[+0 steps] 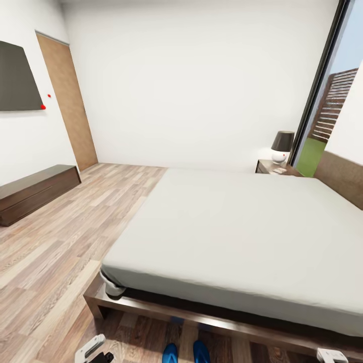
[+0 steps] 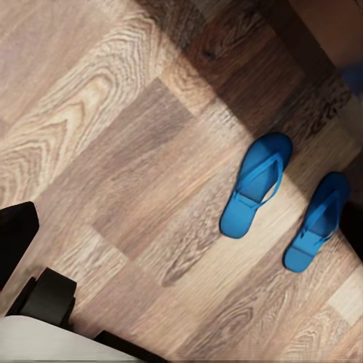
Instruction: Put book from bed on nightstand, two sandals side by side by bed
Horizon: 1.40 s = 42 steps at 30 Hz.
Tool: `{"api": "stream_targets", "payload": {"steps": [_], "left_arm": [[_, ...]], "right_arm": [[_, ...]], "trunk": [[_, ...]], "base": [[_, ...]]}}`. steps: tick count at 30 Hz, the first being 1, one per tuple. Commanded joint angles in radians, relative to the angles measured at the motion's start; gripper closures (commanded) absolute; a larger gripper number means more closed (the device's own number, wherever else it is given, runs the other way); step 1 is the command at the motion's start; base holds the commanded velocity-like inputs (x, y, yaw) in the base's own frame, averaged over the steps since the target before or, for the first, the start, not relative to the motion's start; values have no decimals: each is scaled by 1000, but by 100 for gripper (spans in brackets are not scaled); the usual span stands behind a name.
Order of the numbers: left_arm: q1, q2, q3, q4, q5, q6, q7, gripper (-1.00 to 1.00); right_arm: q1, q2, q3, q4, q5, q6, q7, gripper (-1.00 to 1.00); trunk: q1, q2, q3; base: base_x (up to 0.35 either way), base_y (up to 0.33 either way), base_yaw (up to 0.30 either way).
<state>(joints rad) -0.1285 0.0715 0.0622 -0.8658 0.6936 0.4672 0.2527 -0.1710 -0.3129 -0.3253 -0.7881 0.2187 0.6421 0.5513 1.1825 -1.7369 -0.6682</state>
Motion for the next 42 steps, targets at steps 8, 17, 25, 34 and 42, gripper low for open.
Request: {"api": "stream_targets", "payload": {"steps": [8, 17, 25, 34, 42], "left_arm": [[-1, 2, 0, 7, 11, 3, 6, -100], [-3, 5, 0, 25, 11, 2, 6, -100], [-3, 14, 1, 55, 11, 2, 5, -100], [-9, 28, 2, 138, 11, -8, 3, -100], [-12, 36, 2, 201, 11, -35, -11, -100]], "right_arm": [[-3, 1, -1, 22, 11, 3, -3, -100], [-4, 2, 1, 32, 11, 3, -7, -100], [-4, 3, 2, 55, 11, 4, -8, -100], [-4, 11, 21, 117, 31, -5, -10, -100], [-13, 16, 61, 171, 74, -43, -14, -100]], "trunk": [[-31, 56, 24], [-65, 119, 52], [-96, 175, 77], [-131, 238, 106], [-161, 294, 131]], "base": [[0, 0, 0], [0, 0, 0], [0, 0, 0], [0, 0, 0], [0, 0, 0]]}}
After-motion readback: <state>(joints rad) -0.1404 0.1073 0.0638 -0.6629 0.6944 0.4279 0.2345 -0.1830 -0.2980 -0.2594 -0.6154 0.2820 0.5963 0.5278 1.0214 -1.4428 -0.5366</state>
